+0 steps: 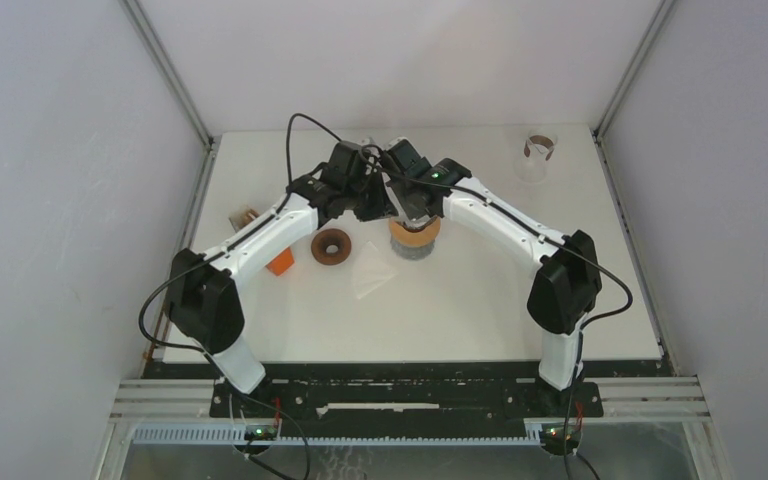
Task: Place the coffee filter in the dripper
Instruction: Place the coffee filter in the coffee dripper.
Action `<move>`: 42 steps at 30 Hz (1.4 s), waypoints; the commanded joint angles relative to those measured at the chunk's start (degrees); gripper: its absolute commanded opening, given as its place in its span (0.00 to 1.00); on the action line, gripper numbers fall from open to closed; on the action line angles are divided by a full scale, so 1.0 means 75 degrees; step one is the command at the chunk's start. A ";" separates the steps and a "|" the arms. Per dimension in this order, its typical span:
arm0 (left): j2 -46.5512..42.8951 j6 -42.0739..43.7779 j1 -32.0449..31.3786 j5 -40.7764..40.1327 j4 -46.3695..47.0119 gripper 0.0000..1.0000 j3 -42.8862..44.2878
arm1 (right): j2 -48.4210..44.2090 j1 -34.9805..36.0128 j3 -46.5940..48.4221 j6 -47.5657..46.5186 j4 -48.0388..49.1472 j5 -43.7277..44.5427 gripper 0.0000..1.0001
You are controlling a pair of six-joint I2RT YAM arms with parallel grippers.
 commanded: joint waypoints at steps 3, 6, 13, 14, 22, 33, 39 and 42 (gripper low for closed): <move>-0.0418 0.0167 -0.0022 -0.0029 0.0137 0.00 -0.0157 | -0.0037 -0.0116 0.0045 -0.0005 0.0293 -0.0044 0.05; -0.0469 0.0167 -0.0002 -0.0075 0.0125 0.00 -0.0209 | -0.0169 -0.0230 -0.0163 0.0006 0.0461 -0.0139 0.07; -0.0489 0.0167 0.0027 -0.0054 0.0131 0.00 -0.0284 | -0.0520 -0.0748 -0.0611 0.0013 0.0804 -0.0567 0.06; -0.0485 0.0167 0.0027 -0.0044 0.0126 0.00 -0.0278 | -0.0574 -0.0797 -0.0644 0.0015 0.0853 -0.0650 0.06; -0.0453 0.0403 0.0027 -0.0080 0.0097 0.01 -0.0246 | -0.0896 -0.0990 -0.0686 -0.0021 0.1089 -0.1193 0.21; -0.0440 0.0487 0.0027 -0.0096 0.0049 0.04 -0.0140 | -0.1108 -0.1043 -0.0784 -0.0082 0.1227 -0.1224 0.32; -0.0418 0.0547 0.0022 -0.0094 0.0010 0.06 -0.0068 | -0.1082 -0.1186 -0.0986 -0.0002 0.1195 -0.1265 0.38; -0.0391 0.0609 0.0014 -0.0104 -0.0083 0.07 0.0015 | -0.1130 -0.1355 -0.1205 0.0059 0.1296 -0.1546 0.39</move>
